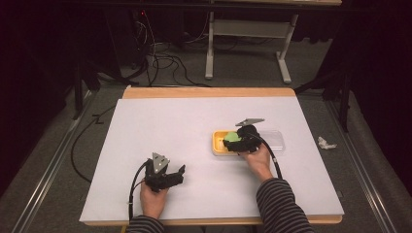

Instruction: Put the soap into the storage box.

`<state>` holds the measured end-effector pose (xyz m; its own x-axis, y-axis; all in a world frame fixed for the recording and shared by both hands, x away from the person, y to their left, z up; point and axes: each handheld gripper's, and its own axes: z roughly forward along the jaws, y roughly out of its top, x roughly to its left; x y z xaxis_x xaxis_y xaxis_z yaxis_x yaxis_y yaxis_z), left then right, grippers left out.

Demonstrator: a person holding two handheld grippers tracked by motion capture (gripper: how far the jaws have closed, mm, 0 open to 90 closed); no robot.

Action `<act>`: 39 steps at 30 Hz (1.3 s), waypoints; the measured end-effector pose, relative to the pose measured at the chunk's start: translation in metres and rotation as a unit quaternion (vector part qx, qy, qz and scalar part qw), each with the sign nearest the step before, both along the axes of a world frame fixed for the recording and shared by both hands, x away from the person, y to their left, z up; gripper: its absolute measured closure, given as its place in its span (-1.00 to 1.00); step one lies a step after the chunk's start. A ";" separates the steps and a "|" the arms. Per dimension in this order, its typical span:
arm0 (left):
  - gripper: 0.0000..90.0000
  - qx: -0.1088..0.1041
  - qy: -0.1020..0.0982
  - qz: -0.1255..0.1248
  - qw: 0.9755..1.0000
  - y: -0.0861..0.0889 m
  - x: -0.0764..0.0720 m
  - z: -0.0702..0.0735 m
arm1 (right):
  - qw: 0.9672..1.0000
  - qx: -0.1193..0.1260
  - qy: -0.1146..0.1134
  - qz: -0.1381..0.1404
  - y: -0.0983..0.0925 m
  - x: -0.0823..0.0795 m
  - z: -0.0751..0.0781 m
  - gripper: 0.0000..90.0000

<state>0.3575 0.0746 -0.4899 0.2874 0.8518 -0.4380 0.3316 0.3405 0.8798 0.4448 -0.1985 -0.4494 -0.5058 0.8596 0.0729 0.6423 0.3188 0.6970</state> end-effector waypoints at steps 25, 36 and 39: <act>-0.62 -0.004 -0.001 0.001 1.000 0.000 0.000 0.000 | 1.000 -0.011 0.006 -0.004 0.002 0.002 -0.005 -0.42; -0.62 -0.002 -0.001 0.001 1.000 0.000 0.000 0.000 | 1.000 -0.010 0.008 -0.002 0.002 0.001 -0.004 -0.42; -0.62 -0.001 -0.001 0.001 1.000 0.000 0.000 0.000 | 1.000 -0.005 0.003 -0.004 0.000 0.001 -0.002 -0.41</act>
